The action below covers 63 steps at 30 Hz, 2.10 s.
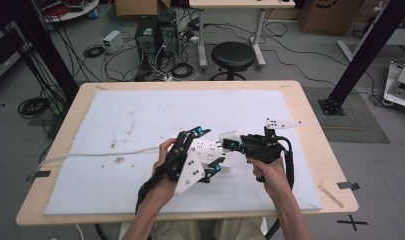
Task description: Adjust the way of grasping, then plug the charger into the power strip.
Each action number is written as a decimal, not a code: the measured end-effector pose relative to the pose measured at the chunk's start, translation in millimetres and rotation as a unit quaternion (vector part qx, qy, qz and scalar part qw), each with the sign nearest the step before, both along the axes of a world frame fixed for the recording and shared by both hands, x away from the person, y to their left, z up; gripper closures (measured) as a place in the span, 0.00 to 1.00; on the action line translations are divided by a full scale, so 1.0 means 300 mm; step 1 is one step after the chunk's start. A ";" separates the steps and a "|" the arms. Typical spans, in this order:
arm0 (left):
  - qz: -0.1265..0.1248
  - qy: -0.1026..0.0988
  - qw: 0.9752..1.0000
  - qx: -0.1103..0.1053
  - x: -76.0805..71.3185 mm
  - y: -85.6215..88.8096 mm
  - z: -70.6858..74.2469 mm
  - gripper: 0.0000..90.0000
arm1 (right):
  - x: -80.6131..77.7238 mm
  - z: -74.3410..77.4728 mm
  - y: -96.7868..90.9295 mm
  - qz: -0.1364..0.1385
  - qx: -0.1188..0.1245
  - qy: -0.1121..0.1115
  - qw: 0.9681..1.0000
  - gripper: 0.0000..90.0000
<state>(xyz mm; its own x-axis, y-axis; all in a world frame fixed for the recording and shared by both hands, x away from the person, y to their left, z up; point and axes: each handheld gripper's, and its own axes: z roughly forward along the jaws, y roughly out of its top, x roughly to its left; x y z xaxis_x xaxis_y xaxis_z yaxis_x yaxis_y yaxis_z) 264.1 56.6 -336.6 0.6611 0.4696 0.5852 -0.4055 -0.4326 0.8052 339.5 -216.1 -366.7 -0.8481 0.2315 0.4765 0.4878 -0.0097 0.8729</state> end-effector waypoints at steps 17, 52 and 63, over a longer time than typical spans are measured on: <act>0.035 0.115 0.988 -0.102 0.026 0.194 -0.007 0.23 | -0.041 0.019 -0.014 -0.057 -0.057 -0.078 0.994 0.70; 0.205 0.236 0.918 -0.245 0.017 0.669 -0.199 0.22 | -0.063 -0.030 -0.093 -0.099 -0.116 -0.115 0.982 0.70; 0.220 0.240 0.912 -0.249 -0.005 0.694 -0.210 0.22 | 0.061 0.018 -0.037 -0.048 -0.206 -0.096 0.973 0.70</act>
<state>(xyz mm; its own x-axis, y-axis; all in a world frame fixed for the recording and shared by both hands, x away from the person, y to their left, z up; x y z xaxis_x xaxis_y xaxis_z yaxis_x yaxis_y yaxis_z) 262.7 264.7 -399.7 0.4688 0.8796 -0.0809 0.1705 -0.0002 0.9854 357.8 -227.3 -361.2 -0.8770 0.4524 0.1617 0.3300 0.3226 0.8872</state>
